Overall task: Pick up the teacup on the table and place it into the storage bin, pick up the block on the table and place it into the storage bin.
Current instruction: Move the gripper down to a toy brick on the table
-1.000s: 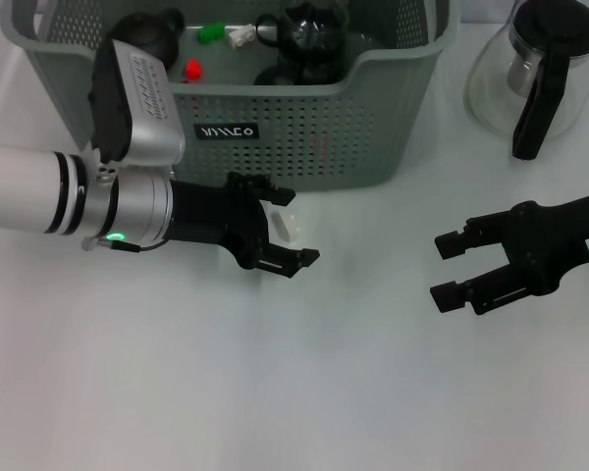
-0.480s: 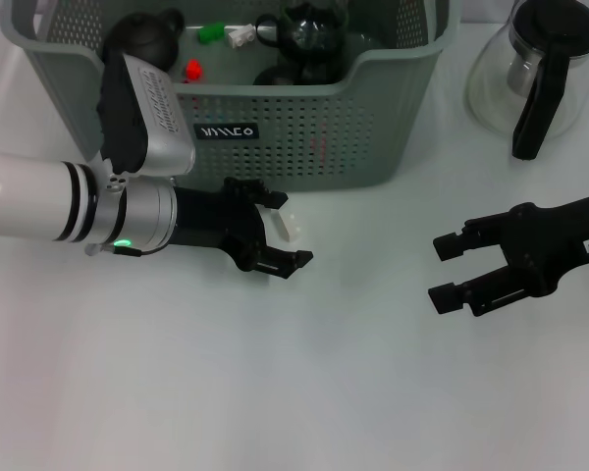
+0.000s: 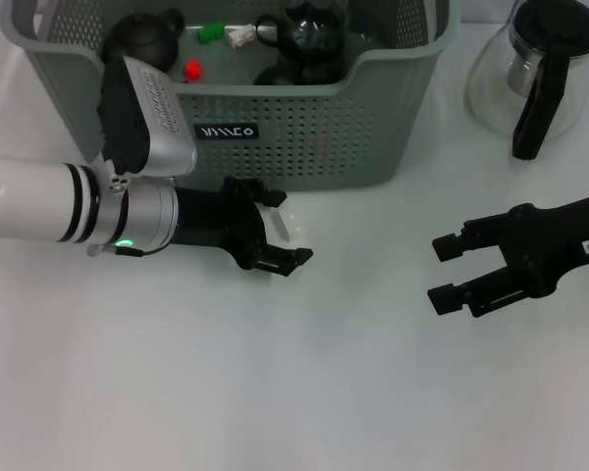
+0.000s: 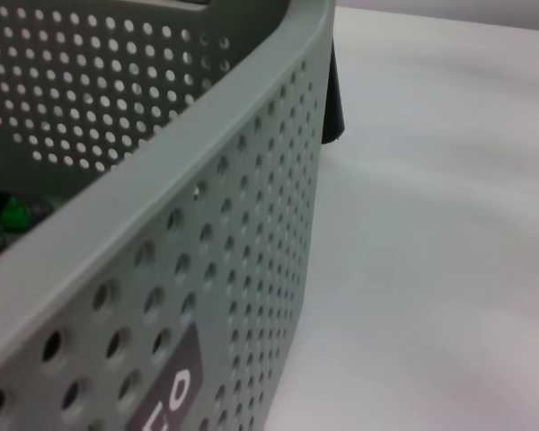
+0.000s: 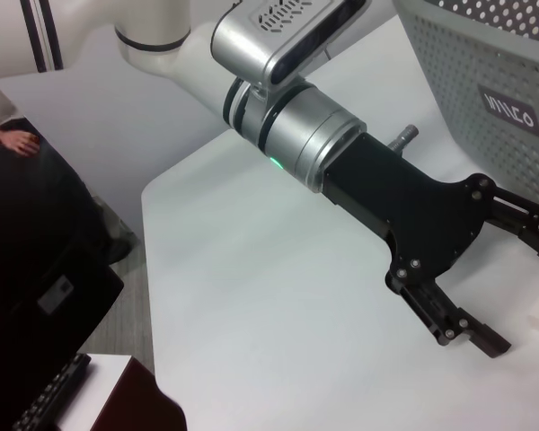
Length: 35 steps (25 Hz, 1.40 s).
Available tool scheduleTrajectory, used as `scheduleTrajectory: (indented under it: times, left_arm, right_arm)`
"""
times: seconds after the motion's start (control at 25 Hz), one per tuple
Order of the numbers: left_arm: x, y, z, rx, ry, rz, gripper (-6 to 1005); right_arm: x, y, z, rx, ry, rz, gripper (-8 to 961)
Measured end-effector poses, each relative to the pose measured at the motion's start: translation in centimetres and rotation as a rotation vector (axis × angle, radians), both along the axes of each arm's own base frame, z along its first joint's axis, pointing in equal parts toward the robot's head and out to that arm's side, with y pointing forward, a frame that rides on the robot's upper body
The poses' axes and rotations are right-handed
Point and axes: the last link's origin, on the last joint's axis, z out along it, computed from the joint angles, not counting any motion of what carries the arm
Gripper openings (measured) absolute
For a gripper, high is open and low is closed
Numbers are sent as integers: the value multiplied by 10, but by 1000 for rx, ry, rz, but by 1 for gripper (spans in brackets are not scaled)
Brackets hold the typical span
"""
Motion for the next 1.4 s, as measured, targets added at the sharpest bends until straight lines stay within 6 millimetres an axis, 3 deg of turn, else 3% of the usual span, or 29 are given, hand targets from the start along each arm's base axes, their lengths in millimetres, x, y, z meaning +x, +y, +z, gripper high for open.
scheduleTrajectory:
  times: [0.84, 1.08, 1.28, 1.4]
  left_arm:
    - [1, 2, -4, 11, -11, 18, 899]
    - [2, 2, -6, 8, -23, 32, 721]
    - [-1, 2, -9, 14, -13, 46, 502]
    - [-2, 2, -9, 13, -11, 50, 478]
  right_arm:
    - [1, 0, -1, -1, -5, 0, 942]
    - [1, 0, -1, -2, -5, -2, 942]
    - [1, -1, -1, -7, -3, -2, 942]
    - [1, -2, -1, -7, -2, -3, 942]
